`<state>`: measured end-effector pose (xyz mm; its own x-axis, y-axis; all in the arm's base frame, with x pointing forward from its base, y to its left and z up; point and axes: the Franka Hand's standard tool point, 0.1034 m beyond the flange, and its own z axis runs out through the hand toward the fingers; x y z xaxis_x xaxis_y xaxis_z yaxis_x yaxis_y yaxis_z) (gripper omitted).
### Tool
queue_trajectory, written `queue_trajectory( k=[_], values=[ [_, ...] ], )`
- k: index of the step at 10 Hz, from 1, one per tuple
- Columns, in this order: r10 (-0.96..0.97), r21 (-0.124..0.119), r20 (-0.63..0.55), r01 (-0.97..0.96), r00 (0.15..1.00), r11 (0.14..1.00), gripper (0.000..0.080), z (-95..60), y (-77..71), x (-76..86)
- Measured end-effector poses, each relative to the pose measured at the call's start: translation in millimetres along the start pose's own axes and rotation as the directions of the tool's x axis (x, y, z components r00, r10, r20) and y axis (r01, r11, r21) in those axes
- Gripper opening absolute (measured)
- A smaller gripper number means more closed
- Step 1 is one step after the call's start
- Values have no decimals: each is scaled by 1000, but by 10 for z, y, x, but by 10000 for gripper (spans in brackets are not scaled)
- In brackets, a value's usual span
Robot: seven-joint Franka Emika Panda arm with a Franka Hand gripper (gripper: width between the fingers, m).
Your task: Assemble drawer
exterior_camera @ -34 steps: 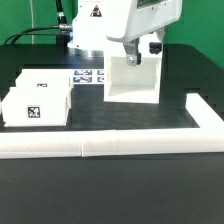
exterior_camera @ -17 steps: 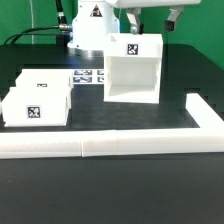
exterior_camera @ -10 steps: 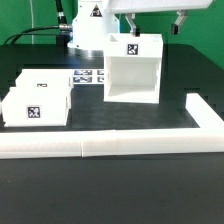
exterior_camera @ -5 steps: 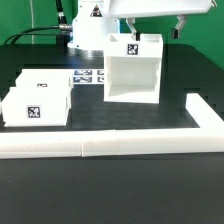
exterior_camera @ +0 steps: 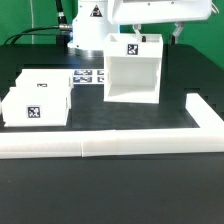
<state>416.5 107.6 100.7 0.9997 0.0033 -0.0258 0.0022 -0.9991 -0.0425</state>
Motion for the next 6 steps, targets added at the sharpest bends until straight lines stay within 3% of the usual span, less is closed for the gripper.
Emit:
queue_trajectory(
  k=[2, 3, 4, 6],
  values=[
    [0, 0, 0, 0, 1000, 1000, 148, 0, 0, 0],
    [0, 0, 0, 0, 1000, 1000, 148, 0, 0, 0],
    [-2, 0, -1, 2, 1000, 1000, 48, -3, -1, 5],
    [-2, 0, -1, 2, 1000, 1000, 37, -2, -1, 4]
  ],
)
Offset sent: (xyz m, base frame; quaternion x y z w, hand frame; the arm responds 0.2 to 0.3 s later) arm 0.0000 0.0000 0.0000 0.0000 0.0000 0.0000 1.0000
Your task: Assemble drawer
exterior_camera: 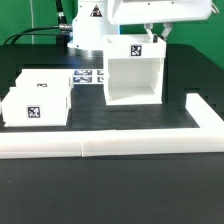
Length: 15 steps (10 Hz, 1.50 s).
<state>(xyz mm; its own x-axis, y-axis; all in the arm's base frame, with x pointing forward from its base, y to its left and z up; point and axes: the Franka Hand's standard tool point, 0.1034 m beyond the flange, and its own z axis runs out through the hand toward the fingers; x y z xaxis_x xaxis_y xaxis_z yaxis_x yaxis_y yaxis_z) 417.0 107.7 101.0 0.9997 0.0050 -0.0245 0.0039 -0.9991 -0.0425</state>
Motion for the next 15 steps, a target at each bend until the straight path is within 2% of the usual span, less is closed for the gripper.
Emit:
queue_trajectory(
  k=[5, 6, 8, 10, 12, 14, 15],
  values=[
    [0, 0, 0, 0, 1000, 1000, 38, 2, -1, 10],
    [-14, 5, -6, 14, 1000, 1000, 38, -2, -5, 132],
    [-23, 21, -37, 24, 999, 999, 38, -22, 18, 634],
    [-18, 27, -65, 19, 998, 999, 38, -35, 96, 973],
    [5, 34, -115, -1, 993, 999, 38, -58, 197, 1493],
    [21, 40, -146, -15, 989, 999, 38, -67, 212, 1762],
    [27, 41, -146, -21, 989, 999, 39, -69, 205, 1776]
  ],
)
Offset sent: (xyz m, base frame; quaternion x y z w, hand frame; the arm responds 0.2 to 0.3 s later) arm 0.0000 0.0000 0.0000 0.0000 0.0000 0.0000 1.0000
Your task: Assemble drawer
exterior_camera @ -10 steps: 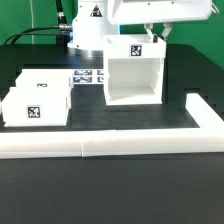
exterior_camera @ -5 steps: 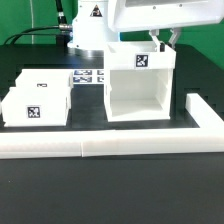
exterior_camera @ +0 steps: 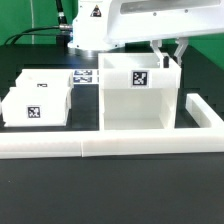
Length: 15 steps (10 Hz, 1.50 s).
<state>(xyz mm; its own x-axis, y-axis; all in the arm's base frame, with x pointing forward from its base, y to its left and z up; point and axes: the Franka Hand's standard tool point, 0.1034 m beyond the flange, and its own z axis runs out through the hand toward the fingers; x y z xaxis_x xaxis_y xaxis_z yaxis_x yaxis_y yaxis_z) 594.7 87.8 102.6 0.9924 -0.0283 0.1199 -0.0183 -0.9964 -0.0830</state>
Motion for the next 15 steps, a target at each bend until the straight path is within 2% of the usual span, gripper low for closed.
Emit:
queue_trajectory(
  k=[10, 12, 15],
  values=[
    [0, 0, 0, 0, 1000, 1000, 39, 0, 0, 0],
    [96, 2, 0, -96, 995, 995, 39, -6, -42, -1],
    [115, 2, -1, -115, 993, 993, 39, -7, -52, -1]
  ],
)
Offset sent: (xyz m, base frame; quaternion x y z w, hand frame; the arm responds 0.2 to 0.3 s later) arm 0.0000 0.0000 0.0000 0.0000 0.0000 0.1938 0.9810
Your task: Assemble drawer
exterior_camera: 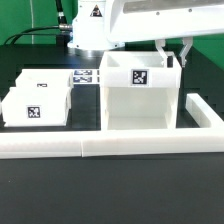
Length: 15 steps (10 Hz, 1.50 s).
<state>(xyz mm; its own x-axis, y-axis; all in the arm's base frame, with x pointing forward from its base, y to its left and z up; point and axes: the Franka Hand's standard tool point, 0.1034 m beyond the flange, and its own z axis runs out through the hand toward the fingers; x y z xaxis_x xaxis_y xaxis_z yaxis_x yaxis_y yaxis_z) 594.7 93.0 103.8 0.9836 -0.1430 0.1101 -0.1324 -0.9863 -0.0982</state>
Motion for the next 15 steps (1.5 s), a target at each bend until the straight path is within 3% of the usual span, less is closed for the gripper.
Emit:
queue_trajectory(
  k=[2, 5, 7, 13, 15],
  values=[
    [2, 0, 0, -2, 1000, 1000, 39, 0, -3, -1],
    [155, 7, -2, -155, 988, 988, 39, -11, -47, -2],
    [399, 9, -1, -399, 917, 917, 39, -40, -111, -35],
    [655, 33, 8, -655, 755, 755, 39, -50, -181, -30],
    [849, 15, 33, -850, 527, 527, 39, -38, -91, -110]
  ],
)
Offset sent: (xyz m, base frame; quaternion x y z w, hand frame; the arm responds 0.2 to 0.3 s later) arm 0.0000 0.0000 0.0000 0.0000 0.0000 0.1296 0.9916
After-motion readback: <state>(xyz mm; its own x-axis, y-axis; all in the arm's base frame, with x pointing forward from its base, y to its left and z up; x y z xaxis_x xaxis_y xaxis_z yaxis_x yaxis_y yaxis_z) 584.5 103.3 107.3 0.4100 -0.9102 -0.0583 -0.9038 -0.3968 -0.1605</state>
